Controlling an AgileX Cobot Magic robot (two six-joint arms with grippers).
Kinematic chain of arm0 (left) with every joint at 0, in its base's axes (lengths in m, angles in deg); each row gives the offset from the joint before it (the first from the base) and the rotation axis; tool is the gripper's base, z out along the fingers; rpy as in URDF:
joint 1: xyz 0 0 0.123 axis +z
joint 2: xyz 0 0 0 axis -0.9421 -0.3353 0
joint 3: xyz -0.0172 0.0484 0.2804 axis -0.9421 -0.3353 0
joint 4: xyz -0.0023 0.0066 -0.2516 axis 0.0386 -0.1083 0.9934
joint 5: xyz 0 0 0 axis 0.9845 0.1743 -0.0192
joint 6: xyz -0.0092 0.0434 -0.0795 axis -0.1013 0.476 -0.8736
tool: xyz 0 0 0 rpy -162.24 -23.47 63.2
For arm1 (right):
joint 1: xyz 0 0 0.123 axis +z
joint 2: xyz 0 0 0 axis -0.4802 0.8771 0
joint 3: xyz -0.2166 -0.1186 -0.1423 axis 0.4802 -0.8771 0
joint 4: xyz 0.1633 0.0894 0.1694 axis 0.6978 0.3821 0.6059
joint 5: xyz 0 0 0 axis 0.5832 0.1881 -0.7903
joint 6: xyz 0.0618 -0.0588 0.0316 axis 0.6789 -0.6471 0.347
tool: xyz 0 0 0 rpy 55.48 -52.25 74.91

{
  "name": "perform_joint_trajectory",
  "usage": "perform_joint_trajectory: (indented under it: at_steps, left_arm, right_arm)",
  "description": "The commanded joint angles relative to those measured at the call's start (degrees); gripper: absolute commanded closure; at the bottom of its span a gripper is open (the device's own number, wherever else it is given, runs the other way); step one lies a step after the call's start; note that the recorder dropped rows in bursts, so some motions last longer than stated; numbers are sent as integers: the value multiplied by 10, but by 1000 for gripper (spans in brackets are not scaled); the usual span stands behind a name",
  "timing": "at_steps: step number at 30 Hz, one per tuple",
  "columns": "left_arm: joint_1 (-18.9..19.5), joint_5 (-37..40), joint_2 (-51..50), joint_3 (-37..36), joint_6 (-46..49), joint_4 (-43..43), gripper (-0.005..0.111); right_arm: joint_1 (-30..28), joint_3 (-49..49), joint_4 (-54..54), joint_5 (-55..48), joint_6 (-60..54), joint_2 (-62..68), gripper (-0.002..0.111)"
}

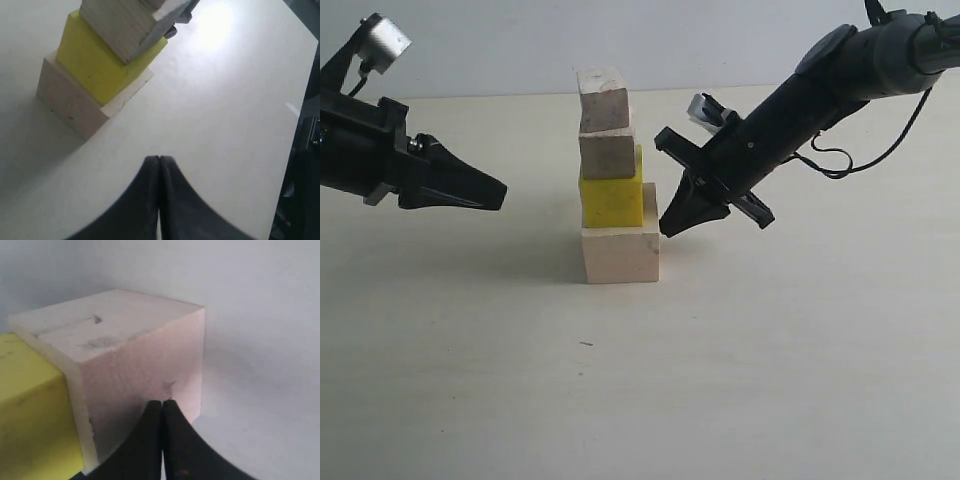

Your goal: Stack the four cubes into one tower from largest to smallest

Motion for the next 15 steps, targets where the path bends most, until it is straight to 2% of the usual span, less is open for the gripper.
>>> perform_joint_trajectory:
  at_steps: [1, 5, 15]
  left_arm:
    - [0, -23, 3, -2, 2, 5, 107]
    - [0, -64, 3, 4, 7, 9, 107]
    - [2, -47, -60, 107, 7, 16, 107]
  right_arm:
    - [-7, 1, -13, 7, 1, -23, 108]
    - [-25, 1, -13, 13, 1, -59, 108]
    - [-35, 1, 14, 27, -20, -153, 108]
